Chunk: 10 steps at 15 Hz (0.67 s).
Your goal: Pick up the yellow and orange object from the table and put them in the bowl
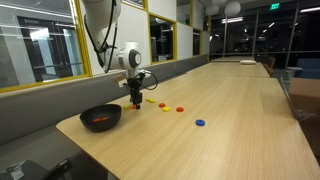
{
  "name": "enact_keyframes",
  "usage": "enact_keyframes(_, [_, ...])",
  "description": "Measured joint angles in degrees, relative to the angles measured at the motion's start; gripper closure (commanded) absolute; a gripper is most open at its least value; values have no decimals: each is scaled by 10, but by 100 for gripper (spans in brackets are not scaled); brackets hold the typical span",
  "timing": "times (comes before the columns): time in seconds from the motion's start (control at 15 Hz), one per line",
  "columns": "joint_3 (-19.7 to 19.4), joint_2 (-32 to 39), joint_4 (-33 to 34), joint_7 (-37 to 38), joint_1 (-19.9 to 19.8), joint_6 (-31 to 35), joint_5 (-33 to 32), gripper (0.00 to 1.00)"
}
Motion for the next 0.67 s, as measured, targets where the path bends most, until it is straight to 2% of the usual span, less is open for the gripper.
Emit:
enact_keyframes(0.07, [0,0,3,-1,0,-4,0,80])
enact_keyframes(0.2, [0,0,6,-2,0,-14,0,77])
enact_keyframes(0.67, [-9,-21,3,-5,0,-57,0,77])
